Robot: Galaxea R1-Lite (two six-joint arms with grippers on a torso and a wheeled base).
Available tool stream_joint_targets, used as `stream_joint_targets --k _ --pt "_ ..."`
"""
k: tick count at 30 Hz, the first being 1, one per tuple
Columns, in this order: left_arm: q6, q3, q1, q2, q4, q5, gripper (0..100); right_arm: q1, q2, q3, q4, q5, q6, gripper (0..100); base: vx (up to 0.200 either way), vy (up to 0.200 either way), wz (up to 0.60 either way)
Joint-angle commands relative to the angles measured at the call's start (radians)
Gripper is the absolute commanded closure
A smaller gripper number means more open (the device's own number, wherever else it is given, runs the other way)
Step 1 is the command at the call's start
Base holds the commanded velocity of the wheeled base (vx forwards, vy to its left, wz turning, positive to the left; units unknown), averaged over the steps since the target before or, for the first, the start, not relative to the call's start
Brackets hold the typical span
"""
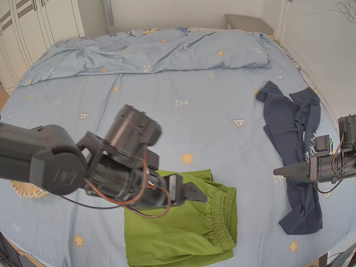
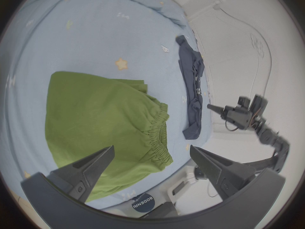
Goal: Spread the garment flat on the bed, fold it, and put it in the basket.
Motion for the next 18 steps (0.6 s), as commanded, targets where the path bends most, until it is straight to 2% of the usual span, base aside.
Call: stream_joint_targets --k 1,3,4,5,8,10,13,18 --pt "-0.020 0.250 0.290 -0.189 -0.067 -0.248 0 0.012 -0.029 0.000 0.005 0.005 0.006 0 0.000 0.000 0.00" --pt "-0.004 0.379 0.374 -0.207 -0.162 -0.300 0 0.021 -0.043 0.000 0.008 0.005 0.007 0 0.000 0.000 0.00" --pt "-0.004 0.379 0.374 -0.207 -0.162 -0.300 0 0.021 -0.043 0.000 0.008 0.005 0.007 0 0.000 0.000 0.00" --pt "0.009 0.514 0.445 -0.210 -0.299 -0.337 0 0.030 -0.058 0.009 0.007 0.005 0.009 0 0.000 0.000 0.00" --pt "0.026 0.669 0.517 -0.204 -0.501 -0.376 0 0.047 -0.072 0.013 0.007 0.003 0.009 0 0.000 0.000 0.00" --pt "0.028 0.738 0.532 -0.196 -0.630 -0.401 0 0.055 -0.074 0.018 0.007 0.002 0.010 0 0.000 0.000 0.00" --pt "0.026 0.801 0.528 -0.176 -0.742 -0.416 0 0.055 -0.074 0.021 0.007 0.002 0.009 0 0.000 0.000 0.00" --pt "0.029 0.835 0.526 -0.139 -0.807 -0.419 0 0.055 -0.074 0.021 0.007 0.000 0.009 0 0.000 0.000 0.00"
